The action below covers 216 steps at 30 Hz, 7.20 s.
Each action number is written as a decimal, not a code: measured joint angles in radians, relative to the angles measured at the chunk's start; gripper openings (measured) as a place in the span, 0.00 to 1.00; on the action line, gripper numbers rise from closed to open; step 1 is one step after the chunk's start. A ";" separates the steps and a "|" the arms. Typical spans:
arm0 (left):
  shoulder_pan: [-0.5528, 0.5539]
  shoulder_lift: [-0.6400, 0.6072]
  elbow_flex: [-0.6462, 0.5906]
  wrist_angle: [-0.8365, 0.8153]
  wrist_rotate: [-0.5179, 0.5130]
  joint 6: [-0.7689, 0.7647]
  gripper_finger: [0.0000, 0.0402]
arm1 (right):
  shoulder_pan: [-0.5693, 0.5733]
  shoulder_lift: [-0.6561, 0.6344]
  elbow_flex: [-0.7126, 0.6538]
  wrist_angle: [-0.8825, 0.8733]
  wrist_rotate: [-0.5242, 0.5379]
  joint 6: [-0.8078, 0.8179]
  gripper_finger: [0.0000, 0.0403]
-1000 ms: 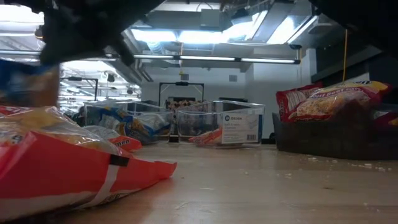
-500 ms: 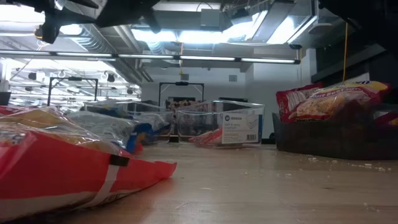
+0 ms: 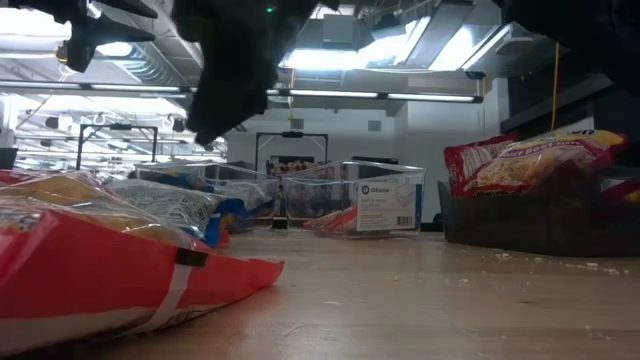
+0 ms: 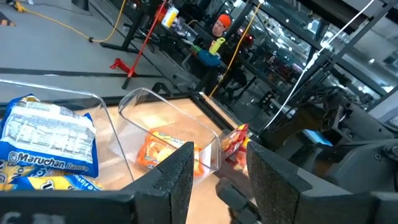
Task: Sort Maruchan noodles
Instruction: Put the blue noodle pack into the left transparent bin, then put the orange noodle pack into the right transparent bin
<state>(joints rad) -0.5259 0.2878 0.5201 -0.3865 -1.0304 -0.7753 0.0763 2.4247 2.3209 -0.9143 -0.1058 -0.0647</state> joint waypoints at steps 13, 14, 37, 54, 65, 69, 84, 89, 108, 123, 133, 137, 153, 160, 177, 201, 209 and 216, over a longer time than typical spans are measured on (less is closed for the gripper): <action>0.000 0.000 0.000 -0.050 -0.001 0.000 0.35 | -0.006 0.135 0.001 -0.057 -0.035 0.004 0.77; 0.000 0.000 0.000 -0.050 -0.001 0.000 0.35 | -0.007 0.134 0.001 -0.059 -0.037 0.004 0.76; 0.000 0.000 0.000 -0.055 -0.006 0.101 0.35 | -0.017 0.133 0.005 -0.162 -0.079 0.055 0.03; 0.000 0.000 0.000 -0.055 -0.062 0.088 0.35 | -0.115 -0.040 0.024 -0.106 -0.159 0.064 0.00; 0.000 0.000 0.000 -0.054 -0.113 0.070 0.35 | -0.259 -0.097 0.024 0.171 -0.255 0.092 0.00; 0.000 0.000 0.000 -0.054 -0.113 0.069 0.35 | -0.323 -0.097 0.024 0.259 -0.258 0.094 0.00; 0.000 0.000 0.000 -0.054 -0.210 0.068 0.35 | -0.443 0.002 0.024 0.326 -0.455 0.088 0.00; 0.000 0.000 0.000 -0.054 -0.216 0.068 0.35 | -0.437 0.034 0.024 0.320 -0.531 0.085 0.00; 0.000 0.000 0.000 -0.055 -0.269 0.078 0.35 | -0.443 0.032 0.035 0.494 -0.700 0.085 0.00; 0.000 0.000 0.000 -0.065 -0.283 0.078 0.35 | -0.456 0.066 0.035 0.508 -0.722 0.086 0.00; 0.000 0.000 0.000 -0.070 -0.294 0.073 0.35 | -0.457 0.067 0.035 0.498 -0.641 0.090 0.00; 0.000 0.000 0.000 -0.070 -0.294 0.071 0.35 | -0.457 0.068 0.031 0.444 -0.490 0.059 0.01; 0.000 0.000 0.000 -0.076 -0.293 0.071 0.35 | -0.479 0.040 0.035 0.273 -0.213 -0.020 0.29; 0.000 0.000 0.000 -0.078 -0.293 0.071 0.35 | -0.444 0.049 0.036 0.348 -0.155 -0.023 0.30; 0.000 0.000 0.000 -0.078 -0.288 0.071 0.35 | -0.390 0.016 0.034 0.312 -0.103 -0.023 0.30; 0.000 0.000 0.000 -0.093 -0.190 0.071 0.35 | -0.098 0.012 0.034 -0.075 -0.014 -0.157 0.68; 0.000 0.000 0.000 -0.097 -0.133 0.071 0.35 | -0.053 0.127 0.034 -0.024 -0.009 -0.064 0.90; 0.000 0.000 0.000 -0.099 -0.130 0.071 0.35 | -0.063 0.204 0.035 0.033 0.048 0.036 0.88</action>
<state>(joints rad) -0.5255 0.2878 0.5202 -0.4858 -1.1603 -0.7044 0.0138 2.6289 2.3557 -0.8813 -0.0575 -0.0283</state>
